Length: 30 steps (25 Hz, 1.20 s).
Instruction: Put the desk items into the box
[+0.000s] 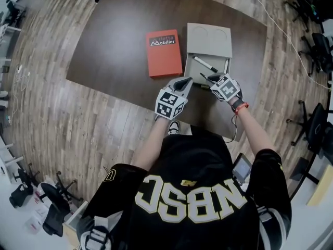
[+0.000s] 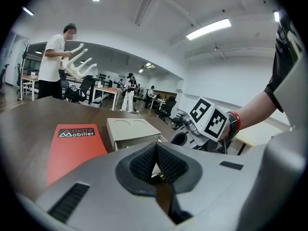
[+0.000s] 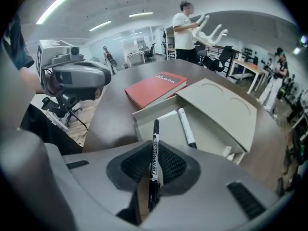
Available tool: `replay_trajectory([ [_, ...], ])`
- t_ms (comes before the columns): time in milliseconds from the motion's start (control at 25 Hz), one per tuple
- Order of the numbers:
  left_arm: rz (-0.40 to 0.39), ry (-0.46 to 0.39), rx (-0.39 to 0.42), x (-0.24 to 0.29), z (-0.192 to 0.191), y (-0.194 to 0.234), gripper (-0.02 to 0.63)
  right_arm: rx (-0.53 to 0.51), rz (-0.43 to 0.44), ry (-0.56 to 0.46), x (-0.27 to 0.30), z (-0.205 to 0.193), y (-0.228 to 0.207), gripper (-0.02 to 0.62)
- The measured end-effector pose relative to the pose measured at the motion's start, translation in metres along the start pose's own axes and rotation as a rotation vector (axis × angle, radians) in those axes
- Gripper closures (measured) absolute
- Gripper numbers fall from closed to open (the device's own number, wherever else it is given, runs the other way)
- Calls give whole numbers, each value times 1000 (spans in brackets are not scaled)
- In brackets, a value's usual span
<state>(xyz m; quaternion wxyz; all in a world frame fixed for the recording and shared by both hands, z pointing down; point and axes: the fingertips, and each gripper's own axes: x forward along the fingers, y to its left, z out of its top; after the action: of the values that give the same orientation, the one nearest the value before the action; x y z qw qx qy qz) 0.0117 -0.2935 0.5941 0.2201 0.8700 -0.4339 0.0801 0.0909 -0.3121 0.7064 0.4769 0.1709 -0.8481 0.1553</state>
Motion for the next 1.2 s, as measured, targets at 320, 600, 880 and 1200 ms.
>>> replay_trajectory([
  [320, 56, 19, -57, 5, -15, 21, 592, -6, 15, 10, 36, 11, -22, 546],
  [600, 76, 42, -78, 10, -22, 29, 592, -21, 35, 49, 59, 9, -29, 546],
  [880, 78, 51, -83, 10, -23, 34, 592, -23, 7, 70, 61, 9, -29, 546],
  [1200, 55, 45, -63, 10, -16, 33, 592, 46, -15, 9, 55, 15, -28, 512],
])
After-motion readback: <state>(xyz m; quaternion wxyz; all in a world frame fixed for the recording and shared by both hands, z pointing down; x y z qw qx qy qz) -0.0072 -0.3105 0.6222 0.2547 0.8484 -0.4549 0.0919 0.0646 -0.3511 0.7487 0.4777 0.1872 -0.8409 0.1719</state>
